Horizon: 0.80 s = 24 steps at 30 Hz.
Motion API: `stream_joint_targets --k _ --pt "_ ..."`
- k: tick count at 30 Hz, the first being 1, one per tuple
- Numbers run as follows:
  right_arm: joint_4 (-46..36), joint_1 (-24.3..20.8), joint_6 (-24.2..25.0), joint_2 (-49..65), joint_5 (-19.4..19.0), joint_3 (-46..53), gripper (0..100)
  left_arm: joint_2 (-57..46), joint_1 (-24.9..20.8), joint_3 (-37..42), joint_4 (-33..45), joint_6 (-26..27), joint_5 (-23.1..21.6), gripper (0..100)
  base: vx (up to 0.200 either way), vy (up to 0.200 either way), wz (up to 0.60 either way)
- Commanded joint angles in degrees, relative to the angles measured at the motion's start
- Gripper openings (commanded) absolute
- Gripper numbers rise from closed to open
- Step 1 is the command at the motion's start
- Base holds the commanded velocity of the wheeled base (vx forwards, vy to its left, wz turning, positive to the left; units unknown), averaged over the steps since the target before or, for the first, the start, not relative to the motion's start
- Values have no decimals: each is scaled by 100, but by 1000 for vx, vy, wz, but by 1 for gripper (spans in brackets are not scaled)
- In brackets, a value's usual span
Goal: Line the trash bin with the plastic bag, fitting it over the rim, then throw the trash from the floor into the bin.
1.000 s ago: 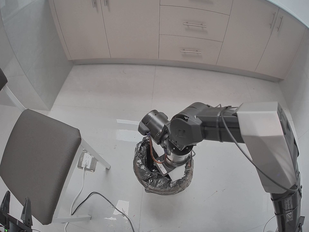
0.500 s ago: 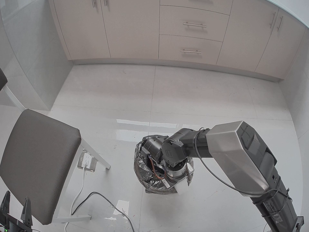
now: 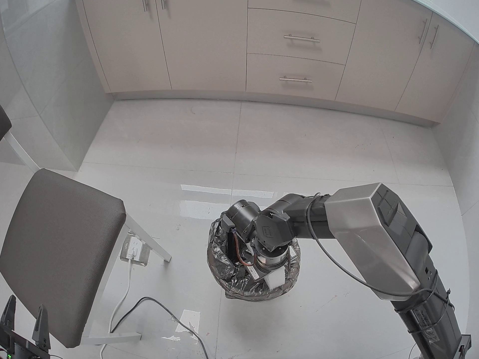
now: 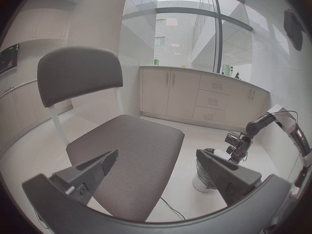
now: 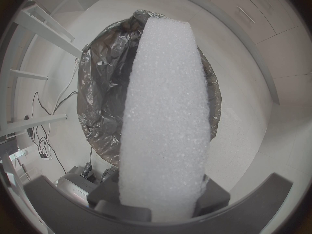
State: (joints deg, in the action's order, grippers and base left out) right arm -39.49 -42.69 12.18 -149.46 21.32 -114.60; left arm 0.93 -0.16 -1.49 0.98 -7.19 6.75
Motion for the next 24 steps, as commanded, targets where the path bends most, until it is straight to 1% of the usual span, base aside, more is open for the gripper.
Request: stream_joint_targets --k 1,6,16,17,24 --pt "64 6 -5 66 4 1 0 -84 -2 -1 -1 -1 1 100 0 0 0" --pt "345 6 21 66 4 1 0 -84 -2 -1 -1 -1 1 100 0 0 0" --pt "389 6 48 31 12 1 0 -84 -2 -1 -1 -1 1 100 0 0 0" --pt "389 6 48 31 12 1 100 -84 -2 -1 -1 -1 1 100 0 0 0" --pt "389 -11 83 75 12 1 100 -84 -2 -1 -1 -1 1 100 0 0 0"
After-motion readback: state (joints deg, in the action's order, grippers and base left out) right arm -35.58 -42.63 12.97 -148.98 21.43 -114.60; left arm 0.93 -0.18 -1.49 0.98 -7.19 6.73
